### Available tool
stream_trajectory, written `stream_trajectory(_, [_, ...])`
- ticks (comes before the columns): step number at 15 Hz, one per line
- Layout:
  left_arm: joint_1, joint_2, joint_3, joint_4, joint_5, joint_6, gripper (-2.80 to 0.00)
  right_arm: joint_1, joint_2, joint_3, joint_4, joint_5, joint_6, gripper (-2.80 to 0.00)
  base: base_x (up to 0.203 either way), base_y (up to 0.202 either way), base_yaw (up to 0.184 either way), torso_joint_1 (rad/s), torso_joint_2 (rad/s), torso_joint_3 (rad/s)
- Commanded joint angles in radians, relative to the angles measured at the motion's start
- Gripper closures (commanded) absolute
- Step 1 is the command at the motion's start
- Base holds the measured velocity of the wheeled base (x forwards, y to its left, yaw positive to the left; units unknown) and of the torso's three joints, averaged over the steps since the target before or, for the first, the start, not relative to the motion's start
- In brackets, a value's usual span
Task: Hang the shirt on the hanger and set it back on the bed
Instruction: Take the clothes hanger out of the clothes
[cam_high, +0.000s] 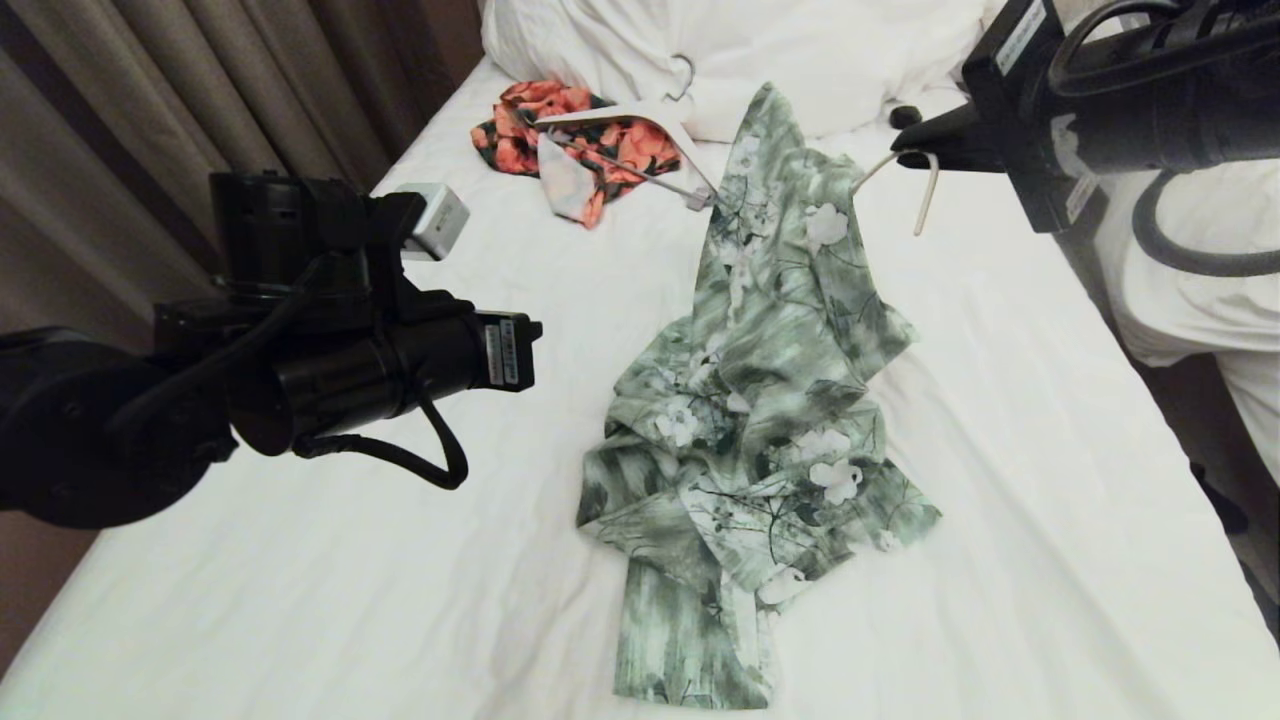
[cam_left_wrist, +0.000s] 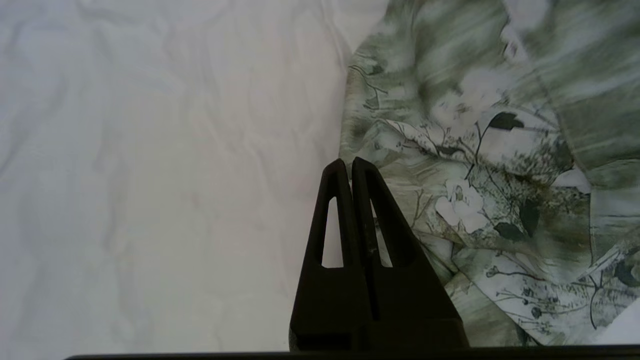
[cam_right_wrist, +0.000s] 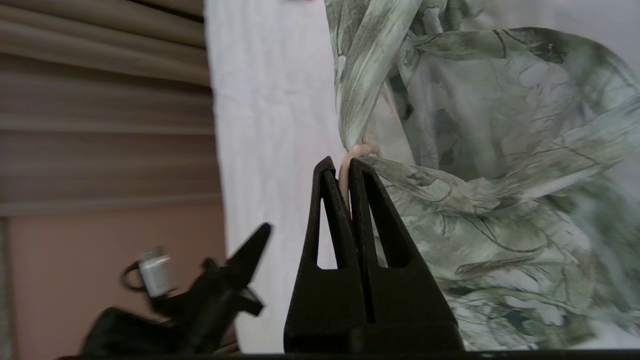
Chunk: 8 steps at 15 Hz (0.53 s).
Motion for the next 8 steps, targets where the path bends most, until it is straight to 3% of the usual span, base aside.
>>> stream_trajectory(1, [-0.012,-0.001,0.004,-0.002,0.000,-0.002,0.00,0.002,-0.024,-0.003,-0.019,0.009,0.006,0.00,0.000,0.000,0.000,0.000,0.00,0.000])
stream_trajectory(8, [-0.105,-0.053,0.030,-0.002,0.008,-0.002,0.00,0.005,-0.049,-0.005,-0.079,0.034,0.053,0.00,0.000,0.000,0.000,0.000,0.00,0.000])
